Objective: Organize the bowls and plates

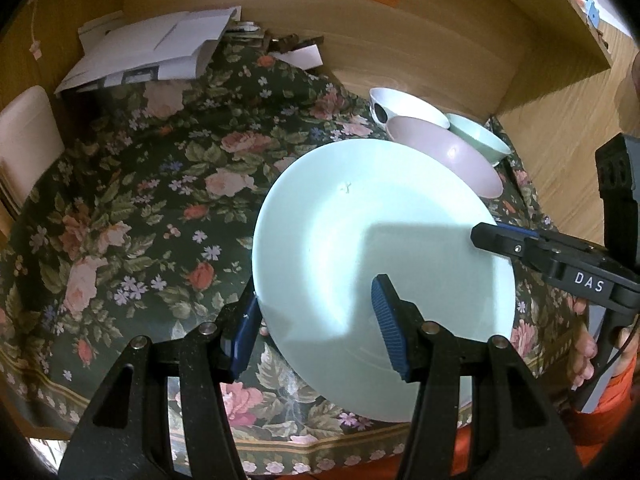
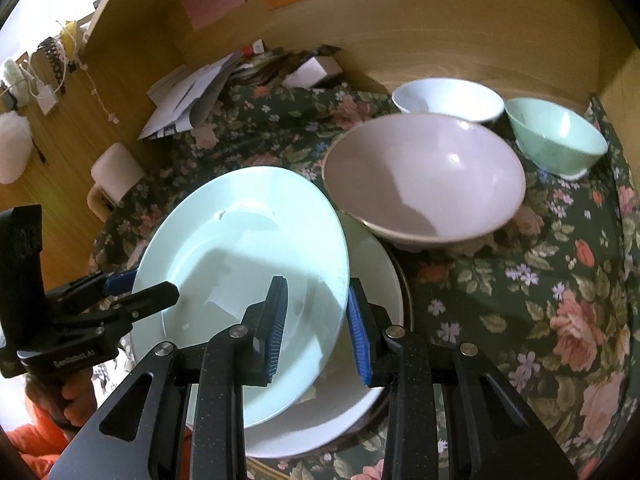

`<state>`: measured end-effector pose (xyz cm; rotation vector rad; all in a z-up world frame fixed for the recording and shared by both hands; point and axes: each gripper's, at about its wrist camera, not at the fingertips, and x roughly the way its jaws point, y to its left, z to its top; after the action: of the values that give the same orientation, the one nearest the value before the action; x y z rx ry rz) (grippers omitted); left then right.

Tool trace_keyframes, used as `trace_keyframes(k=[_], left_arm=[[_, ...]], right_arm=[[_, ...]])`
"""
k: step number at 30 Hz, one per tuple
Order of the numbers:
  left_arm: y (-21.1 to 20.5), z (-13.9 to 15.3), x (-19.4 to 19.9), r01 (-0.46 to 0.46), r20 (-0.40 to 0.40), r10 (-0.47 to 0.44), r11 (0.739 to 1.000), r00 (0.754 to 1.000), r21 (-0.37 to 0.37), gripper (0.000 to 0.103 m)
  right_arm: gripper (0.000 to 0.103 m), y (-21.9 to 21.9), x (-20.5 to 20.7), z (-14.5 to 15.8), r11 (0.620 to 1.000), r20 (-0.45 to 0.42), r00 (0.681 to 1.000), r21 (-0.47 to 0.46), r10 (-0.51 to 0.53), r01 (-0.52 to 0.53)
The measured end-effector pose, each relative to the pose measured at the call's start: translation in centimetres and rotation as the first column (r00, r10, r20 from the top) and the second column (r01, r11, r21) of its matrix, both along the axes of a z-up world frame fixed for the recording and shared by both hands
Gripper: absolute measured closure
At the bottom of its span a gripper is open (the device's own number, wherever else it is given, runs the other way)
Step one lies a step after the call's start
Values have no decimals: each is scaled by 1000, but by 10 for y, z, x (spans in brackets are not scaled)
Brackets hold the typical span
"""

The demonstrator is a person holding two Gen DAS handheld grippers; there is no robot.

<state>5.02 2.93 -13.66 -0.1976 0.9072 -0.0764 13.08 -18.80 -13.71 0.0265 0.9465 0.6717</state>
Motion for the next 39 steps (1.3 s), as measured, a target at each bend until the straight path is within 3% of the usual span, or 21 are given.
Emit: trace_keyframes(k=[11,32,39], left_arm=[[-6,-12,6,17,-28,-17,1000,999,7,49],[-12,-23,15,48,-59,-47,999,997,23,48],[-11,-13,14,44,-32,-43,998,999,41,41]], right_arm=[[76,-7,-1,-18,999,-47,998,-11,-37,37],[76,-18,-14,-13,998,-20,998,-6,-62,61],[76,-26,-15,-6,994,13,995,-19,-103,103]])
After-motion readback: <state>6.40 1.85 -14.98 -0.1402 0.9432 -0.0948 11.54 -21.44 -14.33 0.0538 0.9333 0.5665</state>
